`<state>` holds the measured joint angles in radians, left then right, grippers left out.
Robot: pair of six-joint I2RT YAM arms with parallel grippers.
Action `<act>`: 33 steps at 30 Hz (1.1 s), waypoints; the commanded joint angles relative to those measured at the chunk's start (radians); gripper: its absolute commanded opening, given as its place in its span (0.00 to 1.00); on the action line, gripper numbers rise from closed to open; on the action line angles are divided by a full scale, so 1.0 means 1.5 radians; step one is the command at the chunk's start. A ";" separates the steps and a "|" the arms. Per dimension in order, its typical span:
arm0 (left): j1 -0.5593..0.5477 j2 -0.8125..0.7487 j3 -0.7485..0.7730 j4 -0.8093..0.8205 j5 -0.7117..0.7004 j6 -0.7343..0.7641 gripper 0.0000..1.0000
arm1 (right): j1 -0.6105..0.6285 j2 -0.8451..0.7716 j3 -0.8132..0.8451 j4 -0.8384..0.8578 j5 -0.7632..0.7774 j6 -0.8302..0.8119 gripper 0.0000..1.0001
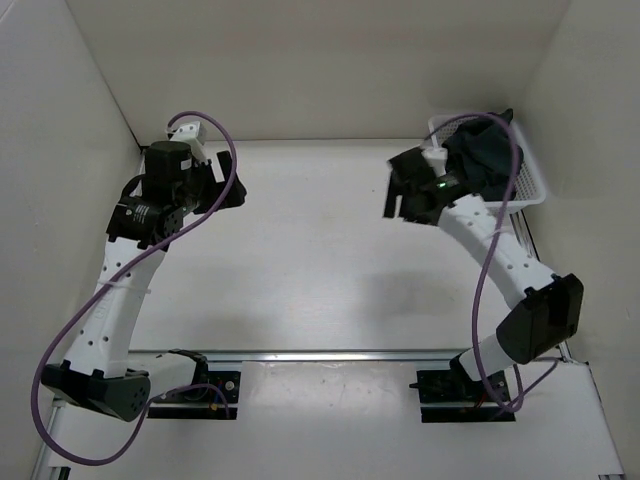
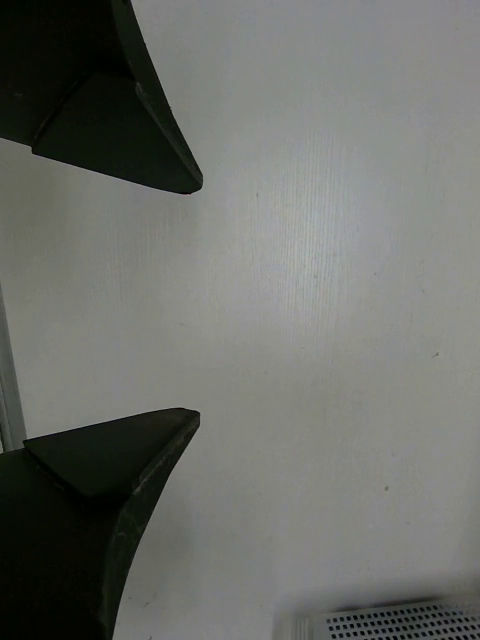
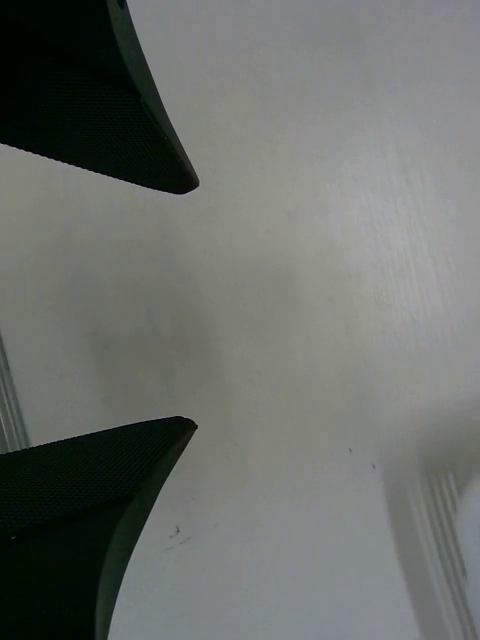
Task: Fold and stack the shorts
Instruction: Grab the shorts from the pile
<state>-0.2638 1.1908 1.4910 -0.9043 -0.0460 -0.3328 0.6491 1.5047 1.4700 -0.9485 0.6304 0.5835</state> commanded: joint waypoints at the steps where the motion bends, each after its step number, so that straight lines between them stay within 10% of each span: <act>1: 0.002 -0.017 0.028 0.014 0.055 0.019 1.00 | -0.181 -0.027 0.038 0.075 -0.232 -0.088 0.96; 3: 0.002 -0.017 0.020 0.024 0.063 0.013 1.00 | -0.296 0.001 0.076 0.075 -0.325 -0.096 0.90; 7: 0.008 -0.011 0.019 0.044 0.056 0.013 1.00 | -0.419 0.090 0.167 0.101 -0.358 -0.084 0.09; 8: 0.008 -0.010 0.019 0.044 0.056 0.013 1.00 | -0.440 0.114 0.195 0.090 -0.343 -0.091 0.06; 10: 0.008 -0.010 0.027 0.044 0.056 0.007 1.00 | -0.454 0.205 0.304 0.064 -0.305 -0.107 0.07; 14: 0.008 0.021 0.049 0.044 0.074 0.000 1.00 | -0.496 0.357 0.473 0.023 -0.289 -0.107 0.68; 27: 0.014 0.137 0.076 0.044 0.093 -0.006 1.00 | -0.567 0.709 0.715 0.071 -0.338 -0.074 0.93; 30: 0.014 0.160 0.091 0.038 0.099 -0.006 1.00 | -0.567 0.724 0.731 0.084 -0.338 -0.074 0.71; 31: 0.014 0.160 0.098 0.038 0.099 -0.006 1.00 | -0.567 0.724 0.731 0.084 -0.348 -0.074 0.35; 33: 0.014 0.166 0.105 0.038 0.093 -0.006 1.00 | -0.567 0.682 0.713 0.110 -0.357 -0.067 0.03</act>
<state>-0.2451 1.4601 1.5887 -0.8459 0.0731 -0.3412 -0.2073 2.6118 2.4935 -0.8600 0.1276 0.4713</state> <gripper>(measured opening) 1.000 0.149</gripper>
